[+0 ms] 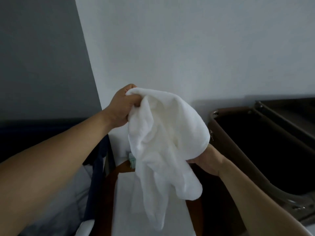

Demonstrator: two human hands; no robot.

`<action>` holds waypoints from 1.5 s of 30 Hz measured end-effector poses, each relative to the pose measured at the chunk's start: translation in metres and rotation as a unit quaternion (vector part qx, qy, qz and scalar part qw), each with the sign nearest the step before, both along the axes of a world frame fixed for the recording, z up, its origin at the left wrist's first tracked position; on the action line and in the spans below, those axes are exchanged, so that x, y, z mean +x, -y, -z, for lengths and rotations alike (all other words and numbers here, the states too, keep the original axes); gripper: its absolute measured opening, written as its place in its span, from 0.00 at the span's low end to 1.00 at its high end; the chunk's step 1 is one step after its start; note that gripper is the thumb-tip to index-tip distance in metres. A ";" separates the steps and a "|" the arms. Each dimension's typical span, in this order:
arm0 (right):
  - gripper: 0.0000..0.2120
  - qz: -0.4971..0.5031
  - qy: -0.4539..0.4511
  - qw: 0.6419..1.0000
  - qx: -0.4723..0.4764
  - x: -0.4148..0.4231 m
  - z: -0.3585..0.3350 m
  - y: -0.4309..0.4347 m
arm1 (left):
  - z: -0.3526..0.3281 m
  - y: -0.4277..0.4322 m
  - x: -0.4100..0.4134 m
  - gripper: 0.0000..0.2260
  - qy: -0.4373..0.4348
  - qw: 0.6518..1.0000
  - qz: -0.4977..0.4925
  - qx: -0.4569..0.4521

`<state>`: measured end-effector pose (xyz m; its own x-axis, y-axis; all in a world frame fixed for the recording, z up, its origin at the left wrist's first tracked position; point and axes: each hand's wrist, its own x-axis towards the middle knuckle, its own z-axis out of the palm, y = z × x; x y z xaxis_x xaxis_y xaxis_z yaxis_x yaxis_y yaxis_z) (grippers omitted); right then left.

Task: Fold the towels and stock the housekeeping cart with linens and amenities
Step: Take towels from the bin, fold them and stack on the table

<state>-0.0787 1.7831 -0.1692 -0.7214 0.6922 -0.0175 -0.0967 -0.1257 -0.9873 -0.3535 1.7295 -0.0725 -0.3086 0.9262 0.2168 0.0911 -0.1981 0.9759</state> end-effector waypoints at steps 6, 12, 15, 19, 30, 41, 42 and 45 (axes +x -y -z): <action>0.34 -0.048 -0.092 0.994 0.039 0.005 -0.023 0.006 | -0.012 -0.004 -0.007 0.09 0.044 0.999 0.014 0.016; 0.12 0.223 -0.038 0.956 0.184 -0.026 -0.042 0.007 | 0.016 0.007 -0.009 0.08 -0.013 0.995 0.053 -0.086; 0.12 0.223 -0.078 0.970 0.060 -0.031 -0.060 0.003 | 0.040 0.014 -0.010 0.10 -0.089 0.984 0.068 -0.137; 0.05 0.228 -0.020 0.955 0.190 -0.053 -0.102 0.015 | 0.050 0.013 0.001 0.08 -0.225 0.961 0.075 -0.143; 0.12 0.103 0.066 0.942 0.313 -0.061 -0.117 0.010 | -0.010 0.030 0.013 0.32 -0.105 0.953 0.253 -0.127; 0.34 0.141 0.073 0.974 0.164 -0.034 -0.051 0.010 | -0.032 0.023 0.057 0.05 -0.104 0.993 0.039 -0.049; 0.28 0.157 0.101 0.967 0.172 -0.033 -0.046 0.010 | -0.043 0.021 0.058 0.05 -0.085 0.996 0.014 -0.034; 0.08 0.150 0.108 0.973 0.140 -0.027 -0.033 0.008 | -0.071 0.015 0.055 0.06 -0.010 1.000 -0.005 0.019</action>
